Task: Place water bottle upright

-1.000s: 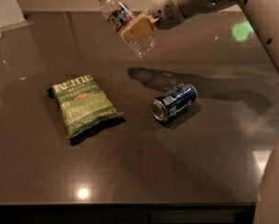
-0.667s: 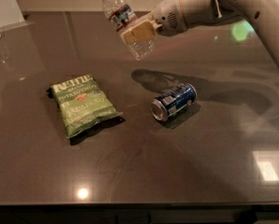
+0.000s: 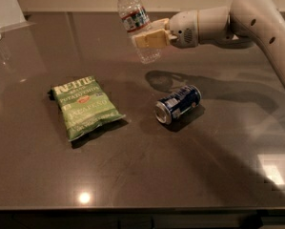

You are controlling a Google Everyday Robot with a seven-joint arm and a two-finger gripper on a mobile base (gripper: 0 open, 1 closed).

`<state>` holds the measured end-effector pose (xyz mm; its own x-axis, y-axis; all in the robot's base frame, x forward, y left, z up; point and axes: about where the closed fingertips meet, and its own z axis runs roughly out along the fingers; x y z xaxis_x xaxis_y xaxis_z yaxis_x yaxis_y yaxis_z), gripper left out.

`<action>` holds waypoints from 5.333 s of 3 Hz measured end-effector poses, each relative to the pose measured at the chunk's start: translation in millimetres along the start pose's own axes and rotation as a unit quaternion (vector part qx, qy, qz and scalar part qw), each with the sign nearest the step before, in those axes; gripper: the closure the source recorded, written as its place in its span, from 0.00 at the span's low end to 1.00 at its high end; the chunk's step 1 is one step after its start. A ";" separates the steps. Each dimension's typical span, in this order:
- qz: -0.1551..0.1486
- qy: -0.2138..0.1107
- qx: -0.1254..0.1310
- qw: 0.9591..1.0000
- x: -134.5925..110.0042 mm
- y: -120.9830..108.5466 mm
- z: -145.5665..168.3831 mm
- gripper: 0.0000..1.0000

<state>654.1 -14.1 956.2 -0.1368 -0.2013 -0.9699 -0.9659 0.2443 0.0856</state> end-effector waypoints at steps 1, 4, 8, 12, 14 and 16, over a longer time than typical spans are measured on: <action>-0.020 -0.042 -0.021 0.999 10.9 -15.0 -7.9 1.00; -0.030 -0.092 -0.048 0.994 43.7 -17.1 -21.3 1.00; 0.028 -0.064 -0.025 0.997 61.4 -5.1 -15.4 1.00; 0.000 -0.095 -0.029 0.995 62.0 0.4 -5.2 0.77; -0.012 -0.106 -0.025 0.994 68.9 0.9 -1.5 0.31; -0.024 -0.119 -0.024 0.992 68.2 2.1 1.0 0.00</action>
Offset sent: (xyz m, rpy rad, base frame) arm 0.0247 -0.0454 -0.0332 0.2072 -0.1495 0.1219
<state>643.0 -26.3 890.0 -0.0408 0.0197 -0.9990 -0.9801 0.1938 0.0438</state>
